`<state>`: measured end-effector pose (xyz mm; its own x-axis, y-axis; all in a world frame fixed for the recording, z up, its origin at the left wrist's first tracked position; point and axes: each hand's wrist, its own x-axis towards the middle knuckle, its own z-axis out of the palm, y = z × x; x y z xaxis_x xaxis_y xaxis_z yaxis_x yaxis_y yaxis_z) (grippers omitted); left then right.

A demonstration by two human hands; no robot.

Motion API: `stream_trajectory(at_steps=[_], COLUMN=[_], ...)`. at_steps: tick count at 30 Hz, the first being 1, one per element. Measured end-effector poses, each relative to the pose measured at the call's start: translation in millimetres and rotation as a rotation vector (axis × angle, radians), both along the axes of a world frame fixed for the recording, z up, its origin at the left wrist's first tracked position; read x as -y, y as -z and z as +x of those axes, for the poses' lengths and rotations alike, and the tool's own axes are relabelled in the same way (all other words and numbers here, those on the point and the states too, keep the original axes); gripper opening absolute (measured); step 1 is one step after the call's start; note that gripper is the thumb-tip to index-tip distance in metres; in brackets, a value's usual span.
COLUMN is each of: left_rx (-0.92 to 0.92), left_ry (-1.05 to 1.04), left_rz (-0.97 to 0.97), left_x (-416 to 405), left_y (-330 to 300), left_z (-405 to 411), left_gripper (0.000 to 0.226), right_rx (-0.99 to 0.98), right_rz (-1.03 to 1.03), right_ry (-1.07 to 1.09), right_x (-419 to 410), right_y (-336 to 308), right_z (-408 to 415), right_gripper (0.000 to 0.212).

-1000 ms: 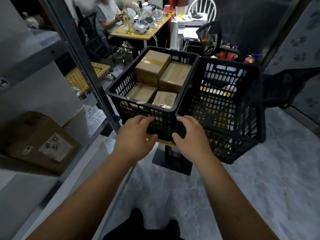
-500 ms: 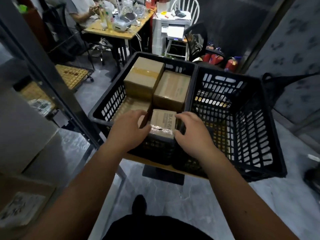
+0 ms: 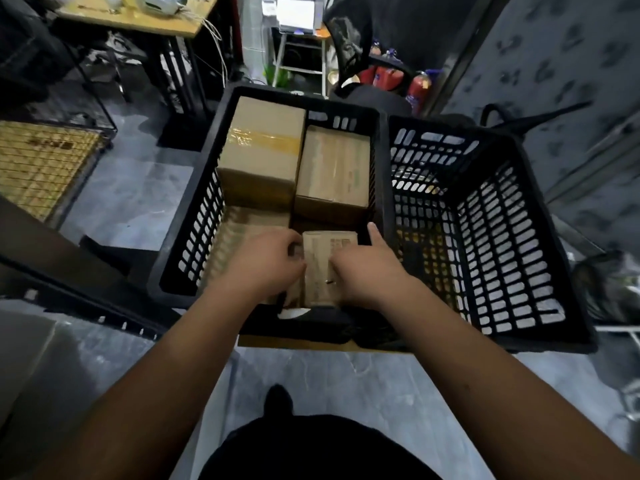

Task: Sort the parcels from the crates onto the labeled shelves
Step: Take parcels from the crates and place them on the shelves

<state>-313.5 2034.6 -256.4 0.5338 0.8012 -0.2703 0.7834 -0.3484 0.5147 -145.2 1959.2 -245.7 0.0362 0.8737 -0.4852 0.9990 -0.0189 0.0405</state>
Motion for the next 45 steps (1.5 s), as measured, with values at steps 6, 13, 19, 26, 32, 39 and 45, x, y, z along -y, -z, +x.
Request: stream_trajectory(at_steps=[6, 13, 19, 26, 32, 39, 45], left_rx=[0.001, 0.016, -0.019, 0.094, 0.378, 0.628, 0.883], left_ry=[-0.026, -0.055, -0.029, -0.004, -0.200, -0.287, -0.353], left_rz=[-0.155, -0.189, -0.233, -0.366, -0.574, -0.566, -0.595], left_x=[-15, -27, -28, -21, -17, -9, 0], left_y=[8, 12, 17, -1, -15, -22, -31], left_z=[-2, -15, -20, -18, -16, -10, -2], left_gripper=[0.051, 0.056, 0.059, 0.063, 0.063, 0.076, 0.070], right_rx=[0.051, -0.022, -0.236, -0.475, -0.763, -0.890, -1.063], right_rz=[0.029, 0.105, 0.105, 0.077, 0.241, 0.564, 0.655], right_ry=[-0.028, 0.030, 0.194, 0.291, 0.535, 0.883, 1.039], right_x=[-7, -3, -17, -26, -27, -29, -39], right_y=[12, 17, 10, -21, -38, -47, -57], right_z=[-8, -15, -7, 7, 26, 39, 40], right_gripper=[0.045, 0.085, 0.071, 0.048, 0.065, 0.086, 0.065])
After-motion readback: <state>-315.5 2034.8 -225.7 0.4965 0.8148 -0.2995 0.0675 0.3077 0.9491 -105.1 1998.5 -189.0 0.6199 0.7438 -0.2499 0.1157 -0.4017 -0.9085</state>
